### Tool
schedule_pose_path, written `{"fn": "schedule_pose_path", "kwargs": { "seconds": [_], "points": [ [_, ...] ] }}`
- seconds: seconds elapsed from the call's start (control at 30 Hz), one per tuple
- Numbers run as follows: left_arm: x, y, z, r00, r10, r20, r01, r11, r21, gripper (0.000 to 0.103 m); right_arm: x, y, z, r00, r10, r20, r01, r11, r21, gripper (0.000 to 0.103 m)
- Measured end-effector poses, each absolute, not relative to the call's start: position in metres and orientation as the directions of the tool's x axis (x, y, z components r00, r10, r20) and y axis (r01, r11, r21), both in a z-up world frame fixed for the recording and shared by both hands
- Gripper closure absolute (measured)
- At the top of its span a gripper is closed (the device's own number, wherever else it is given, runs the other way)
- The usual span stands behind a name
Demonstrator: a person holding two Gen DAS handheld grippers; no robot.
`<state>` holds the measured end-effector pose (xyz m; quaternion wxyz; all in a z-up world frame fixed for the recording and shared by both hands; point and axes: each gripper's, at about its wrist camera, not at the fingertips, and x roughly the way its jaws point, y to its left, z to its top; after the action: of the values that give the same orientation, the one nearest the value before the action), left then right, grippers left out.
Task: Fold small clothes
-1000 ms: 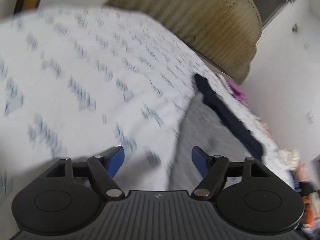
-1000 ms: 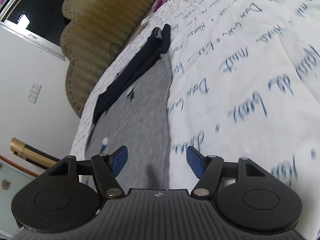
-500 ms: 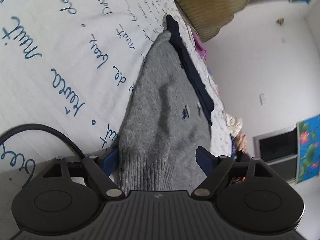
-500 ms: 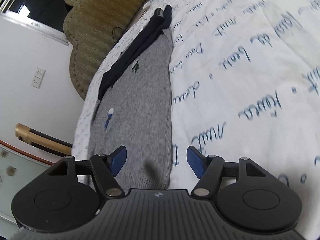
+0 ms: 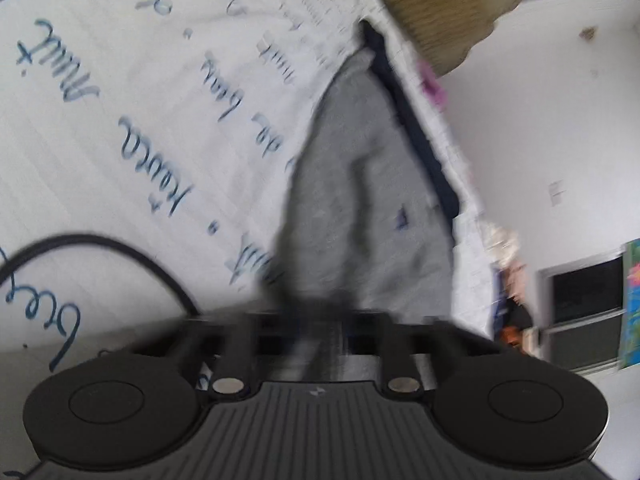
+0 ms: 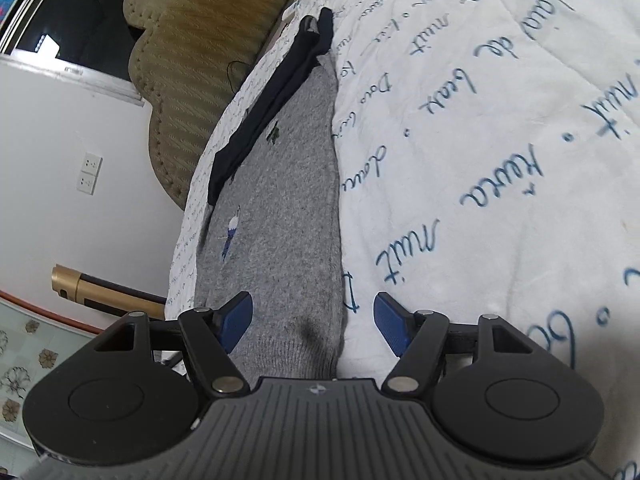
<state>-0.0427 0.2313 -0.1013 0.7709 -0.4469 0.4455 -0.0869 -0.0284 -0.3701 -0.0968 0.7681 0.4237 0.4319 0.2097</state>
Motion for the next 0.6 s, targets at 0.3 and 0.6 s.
{"fn": "schedule_pose_path", "kwargs": {
  "seconds": [0.3,0.6],
  "points": [
    [-0.044,0.241,-0.109,0.577,-0.563,-0.592,-0.295,0.533,-0.793,0.099,-0.042,-0.377,-0.100,0.520,0.699,-0.491,0.059,0.544,0.837,0.031],
    [-0.044,0.240,-0.095,0.597,-0.548,-0.586,-0.260,0.559,-0.788,0.099,-0.029,-0.343,-0.102,0.449,0.770,-0.453,-0.003,0.508,0.861,0.026]
  ]
}}
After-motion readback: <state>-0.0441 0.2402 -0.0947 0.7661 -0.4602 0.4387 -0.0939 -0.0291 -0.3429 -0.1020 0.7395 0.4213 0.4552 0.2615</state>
